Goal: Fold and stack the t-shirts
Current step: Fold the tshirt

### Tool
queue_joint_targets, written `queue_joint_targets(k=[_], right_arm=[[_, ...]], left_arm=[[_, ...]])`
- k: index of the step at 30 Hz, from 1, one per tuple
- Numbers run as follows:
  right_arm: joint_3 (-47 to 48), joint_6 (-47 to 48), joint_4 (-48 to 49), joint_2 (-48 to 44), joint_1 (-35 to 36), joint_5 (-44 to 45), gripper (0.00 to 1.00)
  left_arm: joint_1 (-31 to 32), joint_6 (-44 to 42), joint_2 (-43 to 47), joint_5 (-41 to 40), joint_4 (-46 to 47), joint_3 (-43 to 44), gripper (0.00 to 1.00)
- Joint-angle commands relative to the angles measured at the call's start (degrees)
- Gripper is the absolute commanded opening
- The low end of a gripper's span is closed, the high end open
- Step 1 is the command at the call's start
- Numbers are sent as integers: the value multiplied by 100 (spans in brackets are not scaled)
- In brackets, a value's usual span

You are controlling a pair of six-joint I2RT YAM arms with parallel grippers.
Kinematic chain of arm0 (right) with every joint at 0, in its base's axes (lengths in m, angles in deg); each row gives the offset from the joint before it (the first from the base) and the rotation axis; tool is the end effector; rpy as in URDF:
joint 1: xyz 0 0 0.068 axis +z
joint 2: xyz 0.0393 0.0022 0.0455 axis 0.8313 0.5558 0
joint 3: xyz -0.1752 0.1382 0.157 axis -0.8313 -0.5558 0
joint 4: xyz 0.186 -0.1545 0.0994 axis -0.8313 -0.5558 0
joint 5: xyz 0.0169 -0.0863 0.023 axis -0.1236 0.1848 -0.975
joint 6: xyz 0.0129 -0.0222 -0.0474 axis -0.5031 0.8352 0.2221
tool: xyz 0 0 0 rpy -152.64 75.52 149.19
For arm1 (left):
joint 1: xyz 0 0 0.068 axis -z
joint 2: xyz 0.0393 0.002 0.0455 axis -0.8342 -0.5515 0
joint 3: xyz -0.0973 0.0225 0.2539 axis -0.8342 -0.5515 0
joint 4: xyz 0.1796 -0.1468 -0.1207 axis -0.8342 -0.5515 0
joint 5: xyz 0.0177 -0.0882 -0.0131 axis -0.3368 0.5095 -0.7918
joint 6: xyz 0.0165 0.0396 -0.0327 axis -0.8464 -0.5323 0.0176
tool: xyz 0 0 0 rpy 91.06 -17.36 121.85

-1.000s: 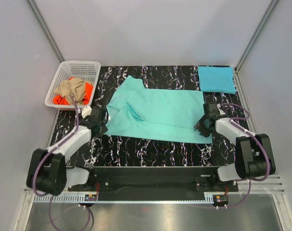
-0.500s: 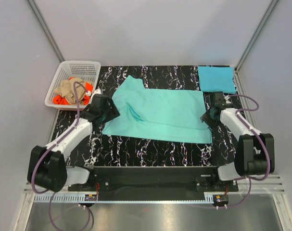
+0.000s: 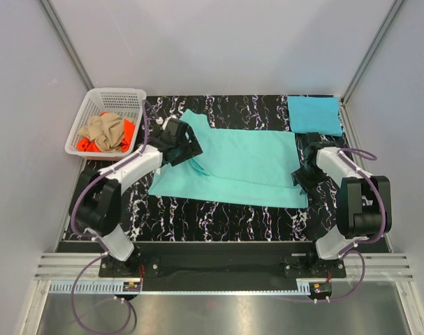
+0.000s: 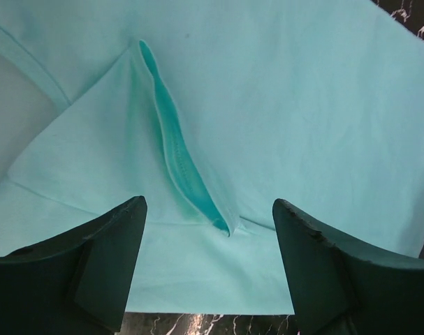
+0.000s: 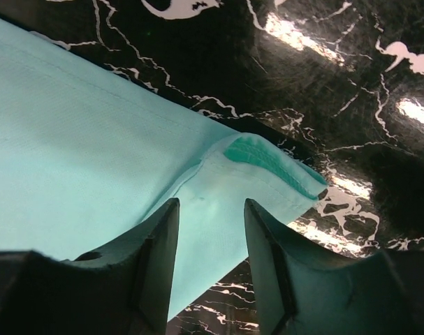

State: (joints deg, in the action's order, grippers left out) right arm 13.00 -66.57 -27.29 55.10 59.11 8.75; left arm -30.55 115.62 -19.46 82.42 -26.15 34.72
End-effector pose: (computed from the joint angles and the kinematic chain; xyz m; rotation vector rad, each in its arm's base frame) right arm 0.2806 0.0070 0.1879 1.4218 2.5493 -0.1438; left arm 0.3201 -0.1518 0.2369 -0.4730 2.4160 -0.4435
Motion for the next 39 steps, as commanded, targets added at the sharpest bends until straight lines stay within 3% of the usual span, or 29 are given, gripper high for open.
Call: queue_joint_targets(k=[1,6,12,27,30,33,34,35,37,38,39], right_arm=[[276,-410,-393,34,3,277,50],[584,-692,-869,245,-6,532,50],[619,-859,-807,491,-6,524,50],[540,-877,-544,1019,-6,611,46],[496,-868,-500,1001,-6,681,37],[487,-868,-500,957,3,778,24],[487,-842,-482,940,3,778,17],[470,-824,-456,931,-6,761,0],[435,-815,-360,869,3,700,0],[382,-815,-316,852,-6,699,0],[373,-798,-280,817,-6,699,0]], left_arm=[[188,140,-401,40,-96,394,79],[364,245,-761,-22,9,517,79],[435,227,-1246,-57,-210,974,79],[496,201,-1457,-479,-325,983,74],[496,192,-1483,-505,-228,975,65],[496,149,-1501,-497,-175,1027,40],[487,148,-1501,-496,-166,1062,35],[487,131,-1492,-505,-175,1080,24],[487,122,-1483,-514,-166,1115,13],[487,105,-1483,-523,-184,1141,0],[487,113,-1475,-540,-210,1159,0]])
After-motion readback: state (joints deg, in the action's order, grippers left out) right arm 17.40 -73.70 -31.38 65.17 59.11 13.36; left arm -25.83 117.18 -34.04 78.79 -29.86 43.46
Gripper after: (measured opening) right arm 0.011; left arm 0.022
